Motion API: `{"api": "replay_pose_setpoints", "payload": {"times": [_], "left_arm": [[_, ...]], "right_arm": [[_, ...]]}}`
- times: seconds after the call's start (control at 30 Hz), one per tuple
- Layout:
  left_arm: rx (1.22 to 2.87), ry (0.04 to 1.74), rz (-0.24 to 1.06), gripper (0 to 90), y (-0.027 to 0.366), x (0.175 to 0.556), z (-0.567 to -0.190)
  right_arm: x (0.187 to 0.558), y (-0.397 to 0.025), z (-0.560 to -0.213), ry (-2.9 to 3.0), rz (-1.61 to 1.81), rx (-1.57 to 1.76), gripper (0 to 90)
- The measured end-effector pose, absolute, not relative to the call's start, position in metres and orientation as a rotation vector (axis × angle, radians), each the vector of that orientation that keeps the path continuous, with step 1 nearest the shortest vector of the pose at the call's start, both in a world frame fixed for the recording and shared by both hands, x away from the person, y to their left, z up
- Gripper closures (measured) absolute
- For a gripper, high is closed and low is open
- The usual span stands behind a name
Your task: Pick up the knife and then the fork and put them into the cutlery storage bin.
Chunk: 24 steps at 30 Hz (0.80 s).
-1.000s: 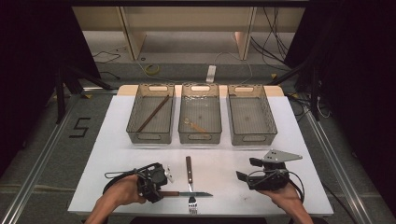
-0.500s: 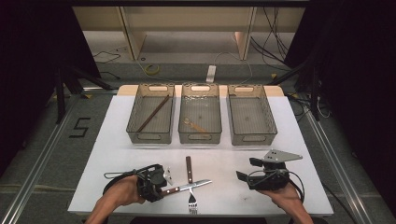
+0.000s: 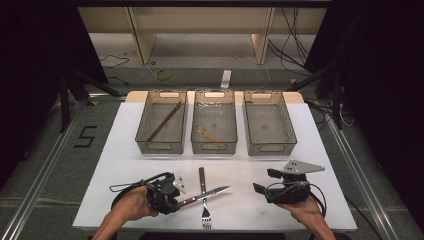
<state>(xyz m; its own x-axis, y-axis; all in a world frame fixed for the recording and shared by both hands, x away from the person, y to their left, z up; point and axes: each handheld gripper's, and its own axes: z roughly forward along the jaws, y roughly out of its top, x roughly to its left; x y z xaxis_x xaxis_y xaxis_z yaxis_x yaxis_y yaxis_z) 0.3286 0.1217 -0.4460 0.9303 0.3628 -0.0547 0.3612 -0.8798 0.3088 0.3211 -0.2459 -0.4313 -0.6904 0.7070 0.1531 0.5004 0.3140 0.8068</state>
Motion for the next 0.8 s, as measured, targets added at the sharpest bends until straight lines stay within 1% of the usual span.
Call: {"api": "replay_pose_setpoints", "payload": {"times": [0.17,0.4,0.53,0.63,0.8], "left_arm": [[2.728,0.568,-0.017,74.9,0.118,0.33,-0.444],[2.692,0.6,-0.046,74.9,0.109,0.336,-0.439],[2.698,0.567,-0.075,74.9,0.097,0.339,-0.439],[2.699,0.553,-0.074,74.9,0.093,0.341,-0.438],[2.716,0.516,-0.084,74.8,0.082,0.345,-0.434]], "right_arm": [[0.319,-0.243,-0.428,2.343,1.339,1.077,25.2],[0.309,-0.226,-0.418,2.353,1.366,0.933,24.8],[0.303,-0.213,-0.415,2.372,1.366,0.844,24.7],[0.3,-0.206,-0.414,2.393,1.361,0.794,24.8],[0.293,-0.182,-0.416,2.455,1.281,0.635,25.4]]}}
